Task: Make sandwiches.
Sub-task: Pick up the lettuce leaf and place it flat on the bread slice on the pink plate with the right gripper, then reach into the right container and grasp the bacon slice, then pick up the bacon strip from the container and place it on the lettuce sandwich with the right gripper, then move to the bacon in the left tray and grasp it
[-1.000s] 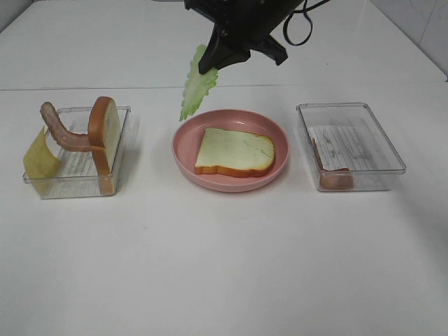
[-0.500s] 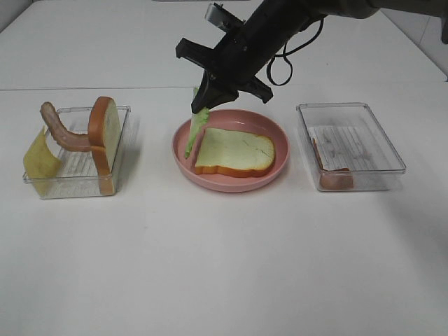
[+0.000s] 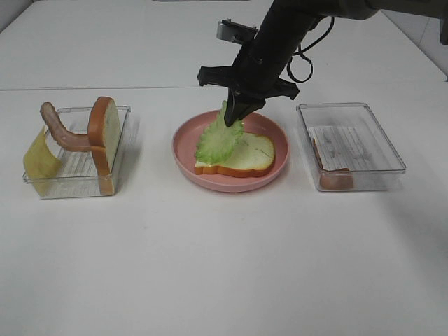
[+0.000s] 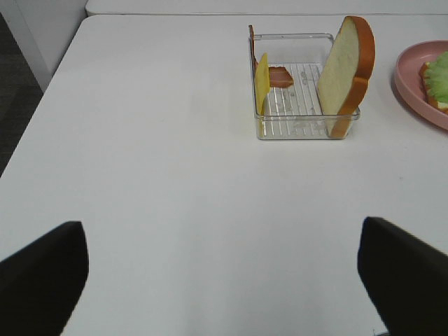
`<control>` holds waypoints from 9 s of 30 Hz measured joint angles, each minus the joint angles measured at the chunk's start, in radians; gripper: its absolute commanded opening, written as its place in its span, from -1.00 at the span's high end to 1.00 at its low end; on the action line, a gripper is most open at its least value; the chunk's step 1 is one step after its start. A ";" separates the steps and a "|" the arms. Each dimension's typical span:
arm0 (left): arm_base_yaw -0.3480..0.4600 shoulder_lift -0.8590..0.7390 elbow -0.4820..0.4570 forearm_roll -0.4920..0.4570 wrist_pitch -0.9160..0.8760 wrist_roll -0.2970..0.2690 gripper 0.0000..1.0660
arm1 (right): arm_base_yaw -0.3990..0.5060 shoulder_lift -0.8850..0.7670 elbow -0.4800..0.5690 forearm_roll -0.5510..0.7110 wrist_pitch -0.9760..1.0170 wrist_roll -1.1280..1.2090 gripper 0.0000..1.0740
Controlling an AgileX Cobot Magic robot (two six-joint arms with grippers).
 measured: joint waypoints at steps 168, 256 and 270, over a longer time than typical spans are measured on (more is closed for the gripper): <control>0.000 0.000 0.000 0.004 0.000 0.000 -0.89 | 0.048 -0.190 0.259 0.351 -0.177 -0.178 1.00; 0.000 0.000 0.000 0.004 0.000 0.000 -0.89 | -0.234 -0.257 0.259 -0.315 0.067 0.055 -0.83; 0.000 0.000 0.000 0.004 0.000 0.000 -0.89 | -0.315 -0.323 0.270 -0.365 0.115 0.056 -0.83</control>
